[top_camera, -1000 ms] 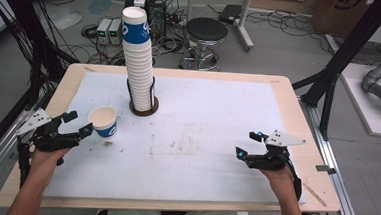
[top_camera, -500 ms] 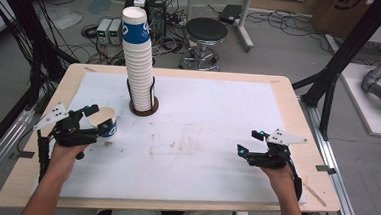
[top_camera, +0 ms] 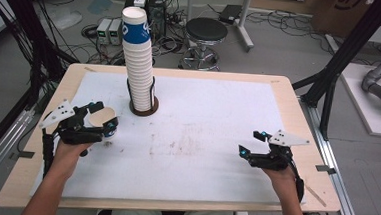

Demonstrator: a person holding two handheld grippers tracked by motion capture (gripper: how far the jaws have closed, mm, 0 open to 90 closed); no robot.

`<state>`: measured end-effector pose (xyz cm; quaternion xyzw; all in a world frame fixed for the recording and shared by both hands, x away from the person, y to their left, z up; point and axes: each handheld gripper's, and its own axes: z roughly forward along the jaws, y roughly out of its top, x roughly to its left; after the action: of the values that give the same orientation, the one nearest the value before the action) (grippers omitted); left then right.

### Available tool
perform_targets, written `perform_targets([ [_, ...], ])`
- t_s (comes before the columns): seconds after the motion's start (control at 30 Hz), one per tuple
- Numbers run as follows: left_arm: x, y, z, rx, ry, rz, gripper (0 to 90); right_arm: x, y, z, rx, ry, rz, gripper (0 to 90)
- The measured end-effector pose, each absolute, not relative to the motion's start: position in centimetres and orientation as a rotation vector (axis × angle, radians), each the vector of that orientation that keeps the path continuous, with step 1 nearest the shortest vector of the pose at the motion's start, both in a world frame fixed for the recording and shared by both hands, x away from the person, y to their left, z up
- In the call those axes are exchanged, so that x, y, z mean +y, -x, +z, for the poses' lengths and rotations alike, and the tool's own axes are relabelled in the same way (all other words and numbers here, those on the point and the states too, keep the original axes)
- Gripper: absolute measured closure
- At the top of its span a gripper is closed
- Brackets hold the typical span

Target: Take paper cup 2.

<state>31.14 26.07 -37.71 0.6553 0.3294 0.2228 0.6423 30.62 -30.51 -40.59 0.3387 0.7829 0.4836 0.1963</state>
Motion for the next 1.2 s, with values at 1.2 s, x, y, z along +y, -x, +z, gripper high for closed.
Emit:
perform_targets([
  [1.2, 23.3, -39.9, -23.0, 0.693, -1.580, 0.580, 13.6, -30.2, -30.6, -41.1, 2.247, -0.923, 1.375, 20.5],
])
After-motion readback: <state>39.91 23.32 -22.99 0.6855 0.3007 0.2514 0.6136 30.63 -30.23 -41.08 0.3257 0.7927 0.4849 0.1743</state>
